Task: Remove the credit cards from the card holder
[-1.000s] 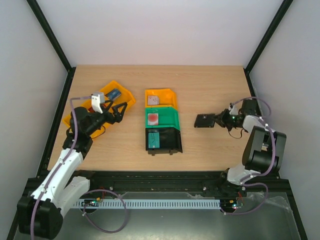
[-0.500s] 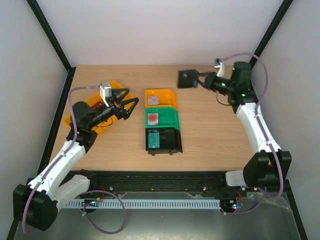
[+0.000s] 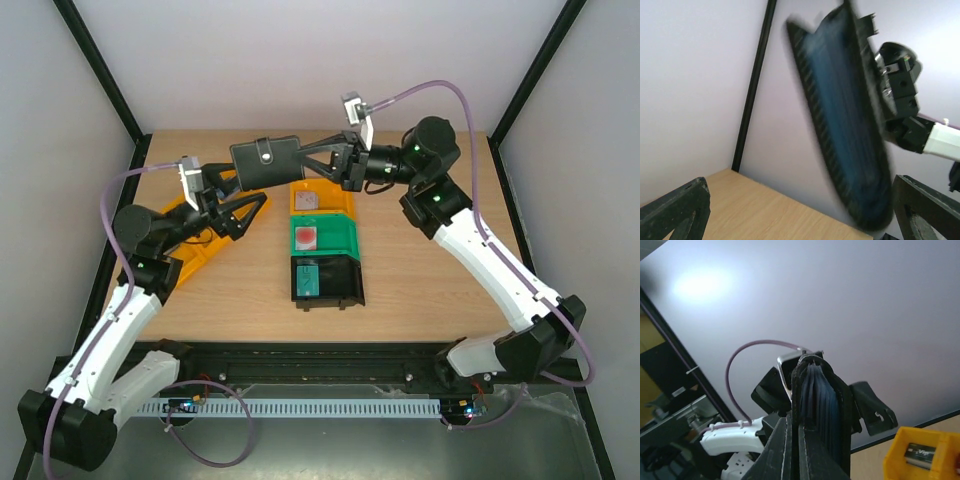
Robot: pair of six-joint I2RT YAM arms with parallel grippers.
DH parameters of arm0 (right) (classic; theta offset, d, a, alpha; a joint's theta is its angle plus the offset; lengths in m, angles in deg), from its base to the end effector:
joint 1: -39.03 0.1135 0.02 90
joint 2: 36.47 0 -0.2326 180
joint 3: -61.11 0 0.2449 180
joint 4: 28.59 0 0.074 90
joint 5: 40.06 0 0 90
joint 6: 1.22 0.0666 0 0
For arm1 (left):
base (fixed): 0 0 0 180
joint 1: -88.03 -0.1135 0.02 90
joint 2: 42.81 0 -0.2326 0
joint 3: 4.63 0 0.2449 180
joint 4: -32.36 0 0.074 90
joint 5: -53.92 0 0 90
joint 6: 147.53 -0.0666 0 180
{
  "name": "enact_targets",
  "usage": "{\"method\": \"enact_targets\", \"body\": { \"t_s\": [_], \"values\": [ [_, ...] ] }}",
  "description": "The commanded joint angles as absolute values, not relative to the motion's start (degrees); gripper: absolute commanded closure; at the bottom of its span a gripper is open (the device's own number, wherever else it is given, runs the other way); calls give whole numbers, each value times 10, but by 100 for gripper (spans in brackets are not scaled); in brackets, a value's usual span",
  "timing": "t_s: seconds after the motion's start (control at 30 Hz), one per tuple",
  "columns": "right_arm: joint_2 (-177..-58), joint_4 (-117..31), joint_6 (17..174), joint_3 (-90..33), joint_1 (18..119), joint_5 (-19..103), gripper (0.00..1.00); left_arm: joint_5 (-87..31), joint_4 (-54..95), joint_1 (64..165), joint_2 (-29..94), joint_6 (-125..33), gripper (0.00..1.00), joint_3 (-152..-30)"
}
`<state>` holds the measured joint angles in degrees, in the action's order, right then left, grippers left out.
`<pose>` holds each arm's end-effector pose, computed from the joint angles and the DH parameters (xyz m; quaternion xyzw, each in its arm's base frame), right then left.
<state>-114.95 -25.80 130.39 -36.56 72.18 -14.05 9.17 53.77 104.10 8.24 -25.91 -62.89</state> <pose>0.2189 0.2145 0.4605 -0.4030 0.5055 0.6623 0.3787 0.2011 -0.1071 0.3830 0.2640 0.5115 -0.5005 0.6466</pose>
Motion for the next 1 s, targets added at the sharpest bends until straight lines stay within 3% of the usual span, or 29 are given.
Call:
{"method": "enact_targets", "body": {
  "t_s": [0.0,0.17,0.27,0.33,0.37,0.5,0.57,0.6,0.67,0.83,0.97],
  "values": [
    [-1157,-197,1309,-371,740,-166,99,120,572,1040,65,-242,5,-653],
    [-1155,-202,1305,-361,741,-166,98,121,582,1041,62,-217,27,-651],
    [-1156,-215,1297,-358,742,-166,98,115,582,1044,61,-224,69,-652],
    [-1155,-231,1288,-356,742,-165,98,106,578,1043,61,-222,90,-654],
    [-1155,-248,1275,-357,742,-165,98,98,573,1043,61,-217,94,-655],
    [-1155,-411,1149,-390,734,-153,95,61,502,1042,54,-240,98,-651],
    [-1162,-550,1065,-427,714,-115,49,44,432,1043,48,-308,98,-648],
    [-1162,-618,1019,-445,702,-81,31,38,374,1043,42,-362,98,-647],
    [-1158,-743,934,-480,690,3,16,33,274,1044,33,-516,98,-649],
    [-1150,-864,816,-471,690,153,8,-62,1,1055,51,-896,98,-670],
    [-1195,-918,753,-535,719,170,8,-105,-141,1072,69,-969,98,-732]
  ]
}}
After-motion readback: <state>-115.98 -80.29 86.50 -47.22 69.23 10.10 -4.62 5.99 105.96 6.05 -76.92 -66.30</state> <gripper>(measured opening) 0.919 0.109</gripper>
